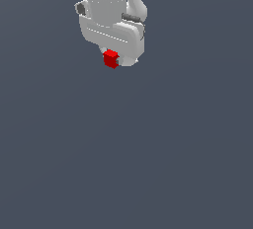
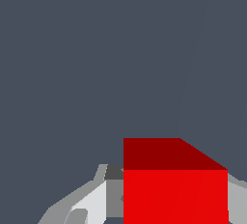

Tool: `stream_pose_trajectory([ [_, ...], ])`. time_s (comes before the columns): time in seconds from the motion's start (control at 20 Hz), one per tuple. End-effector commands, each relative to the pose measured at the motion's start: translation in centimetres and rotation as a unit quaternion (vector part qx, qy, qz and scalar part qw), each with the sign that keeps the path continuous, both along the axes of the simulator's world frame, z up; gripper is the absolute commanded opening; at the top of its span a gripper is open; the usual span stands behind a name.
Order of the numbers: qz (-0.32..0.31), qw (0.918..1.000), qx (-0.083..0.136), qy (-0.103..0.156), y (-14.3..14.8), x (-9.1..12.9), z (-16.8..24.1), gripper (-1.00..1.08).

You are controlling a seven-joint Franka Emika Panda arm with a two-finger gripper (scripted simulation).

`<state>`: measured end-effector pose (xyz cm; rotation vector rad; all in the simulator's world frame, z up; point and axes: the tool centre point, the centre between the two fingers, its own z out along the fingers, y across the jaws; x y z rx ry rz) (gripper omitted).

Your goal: Pick up the red cube and move it to a goal position.

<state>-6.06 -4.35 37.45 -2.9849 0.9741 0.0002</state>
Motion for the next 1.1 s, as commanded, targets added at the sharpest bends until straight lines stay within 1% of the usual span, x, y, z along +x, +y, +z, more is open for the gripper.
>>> stream_pose_trajectory([
  [0.0,0.000,1.0000,0.000,0.000,-0.9,-0.6,2.4,-1.00],
  [0.25,0.000,1.0000,0.000,0.000,-2.3,-1.3,6.0,-1.00],
  [0.5,0.001,1.0000,-0.001,0.000,-3.2,-1.6,8.3,-1.00],
  [0.75,0.001,1.0000,-0.001,0.000,-3.5,-1.7,9.3,-1.00],
  [1.05,0.001,1.0000,-0.001,0.000,-3.5,-1.6,9.1,-1.00],
])
